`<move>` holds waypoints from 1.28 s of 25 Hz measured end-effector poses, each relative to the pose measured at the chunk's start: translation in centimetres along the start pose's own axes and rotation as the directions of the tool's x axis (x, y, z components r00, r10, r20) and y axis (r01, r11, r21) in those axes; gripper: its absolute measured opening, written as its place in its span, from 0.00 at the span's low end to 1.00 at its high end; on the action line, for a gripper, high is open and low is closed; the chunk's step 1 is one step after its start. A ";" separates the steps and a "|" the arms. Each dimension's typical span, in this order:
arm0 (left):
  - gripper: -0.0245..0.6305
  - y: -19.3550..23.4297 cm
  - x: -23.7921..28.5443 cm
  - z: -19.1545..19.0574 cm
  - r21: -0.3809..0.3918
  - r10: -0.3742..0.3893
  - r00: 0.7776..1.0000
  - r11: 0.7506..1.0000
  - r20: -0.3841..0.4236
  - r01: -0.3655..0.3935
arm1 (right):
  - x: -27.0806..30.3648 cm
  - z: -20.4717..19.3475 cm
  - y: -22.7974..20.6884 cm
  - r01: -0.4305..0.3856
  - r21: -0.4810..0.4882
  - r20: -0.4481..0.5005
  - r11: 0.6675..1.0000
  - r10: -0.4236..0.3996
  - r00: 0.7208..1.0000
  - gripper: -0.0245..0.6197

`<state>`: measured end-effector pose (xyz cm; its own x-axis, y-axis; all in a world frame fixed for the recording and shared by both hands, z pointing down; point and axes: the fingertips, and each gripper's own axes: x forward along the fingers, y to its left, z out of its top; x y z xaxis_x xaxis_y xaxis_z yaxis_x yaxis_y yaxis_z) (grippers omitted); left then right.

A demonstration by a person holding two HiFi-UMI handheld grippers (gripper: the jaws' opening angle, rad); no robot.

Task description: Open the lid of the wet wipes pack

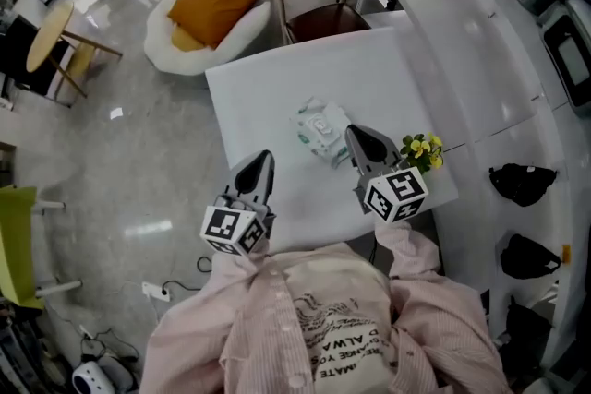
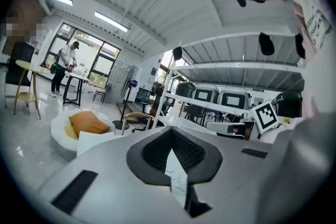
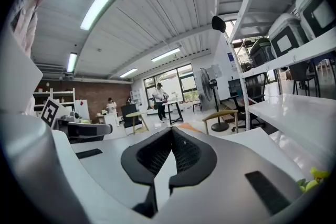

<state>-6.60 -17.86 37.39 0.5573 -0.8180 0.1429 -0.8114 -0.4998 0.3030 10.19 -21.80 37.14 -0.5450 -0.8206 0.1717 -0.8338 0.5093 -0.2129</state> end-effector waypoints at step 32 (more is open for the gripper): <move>0.04 1.5 -2.8 3.3 0.071 0.105 0.991 0.991 0.078 -0.111 | -2.2 1.9 0.7 0.038 -0.020 0.079 0.999 -0.036 0.996 0.04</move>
<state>-9.92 -17.24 34.37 0.4533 -0.8857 0.1004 -0.8787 -0.4250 0.2175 10.90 -20.13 34.81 -0.5059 -0.8565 0.1024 -0.8555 0.4829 -0.1870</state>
